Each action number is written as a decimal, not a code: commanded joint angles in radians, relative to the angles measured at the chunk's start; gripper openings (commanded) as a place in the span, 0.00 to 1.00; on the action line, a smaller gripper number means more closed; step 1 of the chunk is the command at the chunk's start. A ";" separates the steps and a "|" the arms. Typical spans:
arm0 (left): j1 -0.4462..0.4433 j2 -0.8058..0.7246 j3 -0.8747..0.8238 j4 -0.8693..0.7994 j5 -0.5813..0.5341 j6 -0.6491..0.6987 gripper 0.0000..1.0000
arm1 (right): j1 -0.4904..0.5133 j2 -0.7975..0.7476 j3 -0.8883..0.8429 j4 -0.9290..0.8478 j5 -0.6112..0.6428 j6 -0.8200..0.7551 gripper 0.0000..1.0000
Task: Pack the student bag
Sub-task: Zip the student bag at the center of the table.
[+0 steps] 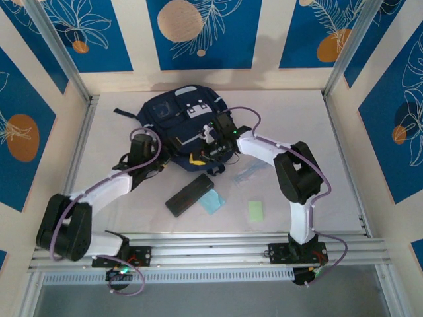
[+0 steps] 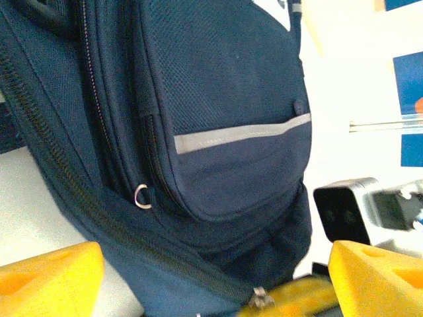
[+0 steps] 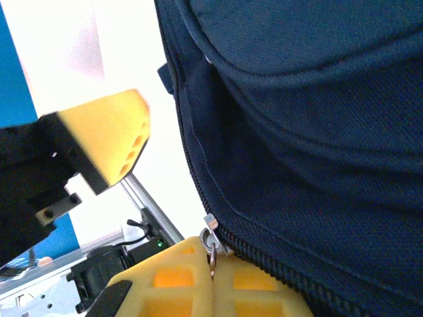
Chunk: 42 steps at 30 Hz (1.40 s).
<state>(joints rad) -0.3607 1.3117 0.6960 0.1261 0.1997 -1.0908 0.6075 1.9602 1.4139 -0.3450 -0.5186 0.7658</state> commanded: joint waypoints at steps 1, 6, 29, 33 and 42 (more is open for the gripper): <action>-0.010 -0.065 -0.022 -0.141 -0.042 0.017 0.87 | 0.001 -0.055 -0.018 0.110 -0.034 0.028 0.00; -0.053 -0.073 -0.089 -0.047 -0.091 -0.118 0.87 | 0.009 -0.059 -0.037 0.244 -0.083 0.099 0.00; -0.132 0.220 -0.042 0.366 -0.319 -0.225 0.30 | 0.038 -0.192 -0.212 0.130 -0.196 0.054 0.00; -0.129 0.245 -0.041 0.383 -0.262 -0.219 0.00 | 0.028 -0.170 -0.131 -0.077 -0.162 -0.119 0.00; -0.007 0.150 -0.059 0.243 -0.189 -0.089 0.00 | -0.096 -0.149 -0.064 -0.663 0.280 -0.520 0.00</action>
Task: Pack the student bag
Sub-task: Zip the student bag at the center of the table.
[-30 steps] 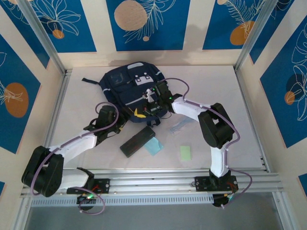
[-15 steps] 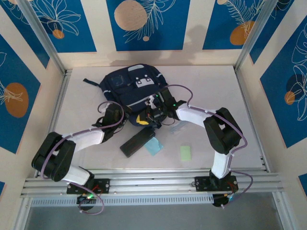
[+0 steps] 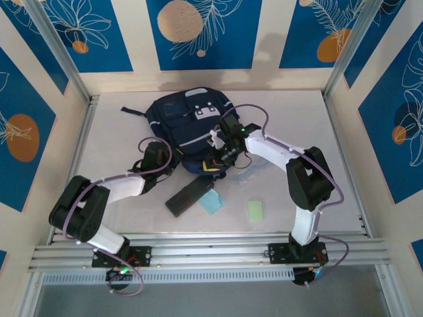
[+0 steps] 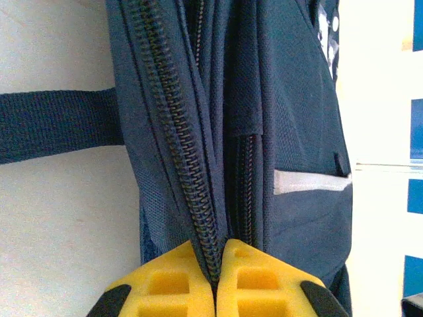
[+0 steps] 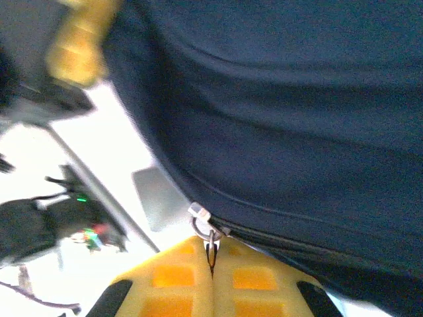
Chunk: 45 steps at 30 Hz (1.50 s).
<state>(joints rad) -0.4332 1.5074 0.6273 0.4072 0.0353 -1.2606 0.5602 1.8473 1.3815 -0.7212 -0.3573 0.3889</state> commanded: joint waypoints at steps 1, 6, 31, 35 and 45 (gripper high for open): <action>0.074 -0.054 0.013 -0.057 -0.015 0.097 0.00 | -0.068 -0.046 -0.045 -0.290 0.147 -0.145 0.00; 0.112 -0.073 0.029 -0.108 0.032 0.155 0.00 | -0.149 -0.039 -0.018 -0.284 0.411 -0.157 0.00; 0.257 -0.218 0.220 -0.524 0.098 0.308 1.00 | 0.022 0.194 0.385 0.274 -0.158 0.176 0.00; 0.247 -0.326 0.103 -0.539 0.119 0.201 1.00 | 0.038 0.241 0.445 0.301 -0.171 0.223 0.00; 0.174 -0.267 -0.012 -0.270 0.071 -0.076 0.99 | 0.090 0.230 0.405 0.387 -0.221 0.300 0.00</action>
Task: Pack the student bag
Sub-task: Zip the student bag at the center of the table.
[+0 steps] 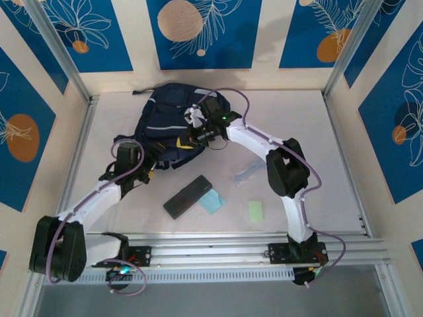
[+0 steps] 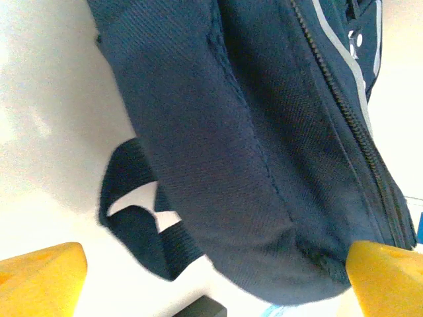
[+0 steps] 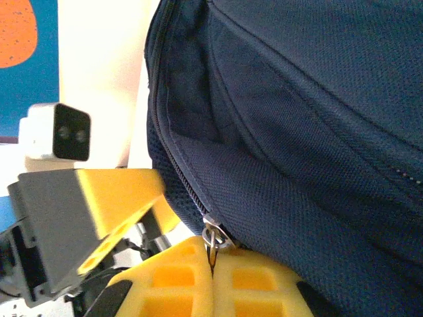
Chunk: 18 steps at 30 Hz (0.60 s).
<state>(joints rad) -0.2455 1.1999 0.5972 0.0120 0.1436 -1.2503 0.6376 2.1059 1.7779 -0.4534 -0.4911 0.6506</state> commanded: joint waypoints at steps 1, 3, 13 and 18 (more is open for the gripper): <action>-0.015 0.072 0.026 0.157 -0.053 -0.101 0.98 | 0.018 -0.037 -0.010 0.135 -0.098 0.048 0.00; -0.018 0.127 0.031 0.260 -0.077 -0.125 0.93 | 0.028 -0.055 -0.049 0.153 -0.116 0.059 0.00; -0.017 0.168 0.092 0.308 -0.132 -0.032 0.00 | -0.007 -0.122 -0.134 -0.255 0.051 -0.358 0.00; -0.006 0.017 0.065 0.138 -0.153 0.067 0.00 | -0.119 -0.112 -0.184 -0.403 0.423 -0.555 0.00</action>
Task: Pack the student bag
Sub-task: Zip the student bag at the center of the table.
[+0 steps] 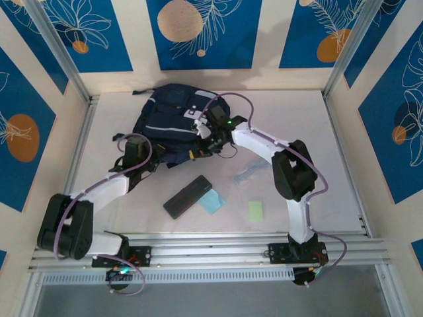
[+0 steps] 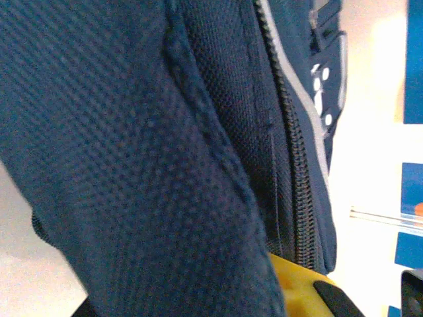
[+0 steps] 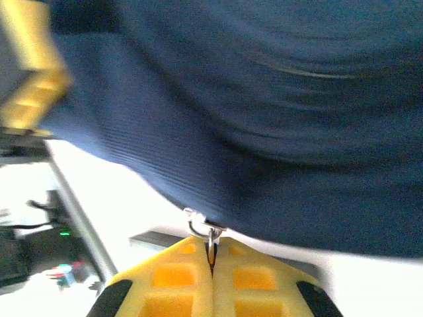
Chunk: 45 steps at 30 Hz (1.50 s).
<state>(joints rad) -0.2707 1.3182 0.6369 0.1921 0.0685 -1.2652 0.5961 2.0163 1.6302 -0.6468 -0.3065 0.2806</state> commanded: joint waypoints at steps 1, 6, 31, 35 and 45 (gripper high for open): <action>0.021 -0.133 0.014 -0.069 -0.078 0.089 0.00 | -0.111 -0.006 -0.034 -0.210 0.285 -0.194 0.00; 0.025 -0.211 -0.001 -0.187 -0.077 0.144 0.00 | -0.237 0.092 0.063 -0.159 0.399 -0.168 0.00; 0.121 0.246 0.188 0.028 0.033 0.457 0.00 | -0.122 -0.180 -0.408 0.005 0.252 0.073 0.26; 0.122 0.292 0.210 0.048 0.090 0.443 0.00 | -0.127 -0.258 -0.391 -0.059 0.231 0.021 0.49; 0.126 0.345 0.202 0.087 0.168 0.458 0.02 | -0.194 -0.282 -0.252 0.015 0.090 0.095 0.71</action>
<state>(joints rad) -0.1612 1.6409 0.8013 0.1730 0.2050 -0.8265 0.4210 1.7054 1.3399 -0.6849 -0.1558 0.3267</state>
